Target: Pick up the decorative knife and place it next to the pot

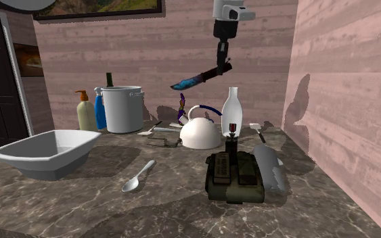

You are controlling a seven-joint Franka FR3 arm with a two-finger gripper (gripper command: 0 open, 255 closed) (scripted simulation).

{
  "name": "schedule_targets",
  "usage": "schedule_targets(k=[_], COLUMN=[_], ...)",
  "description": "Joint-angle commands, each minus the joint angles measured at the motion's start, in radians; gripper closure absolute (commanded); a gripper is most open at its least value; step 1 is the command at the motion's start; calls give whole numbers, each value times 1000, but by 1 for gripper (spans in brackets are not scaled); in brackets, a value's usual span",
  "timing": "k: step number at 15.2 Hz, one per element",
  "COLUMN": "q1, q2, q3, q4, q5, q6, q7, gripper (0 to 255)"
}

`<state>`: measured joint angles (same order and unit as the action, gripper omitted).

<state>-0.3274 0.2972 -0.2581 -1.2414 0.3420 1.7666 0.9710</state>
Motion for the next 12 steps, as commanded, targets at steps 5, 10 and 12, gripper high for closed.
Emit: schedule_targets(k=[5, 10, 12], q1=[93, 171, 199], q2=[-112, -196, -221], q3=[31, 74, 94], q4=[-150, -263, -297], q5=[-59, -113, -132], q6=[69, 128, 146], q7=[102, 215, 262], gripper=[255, 255, 255])
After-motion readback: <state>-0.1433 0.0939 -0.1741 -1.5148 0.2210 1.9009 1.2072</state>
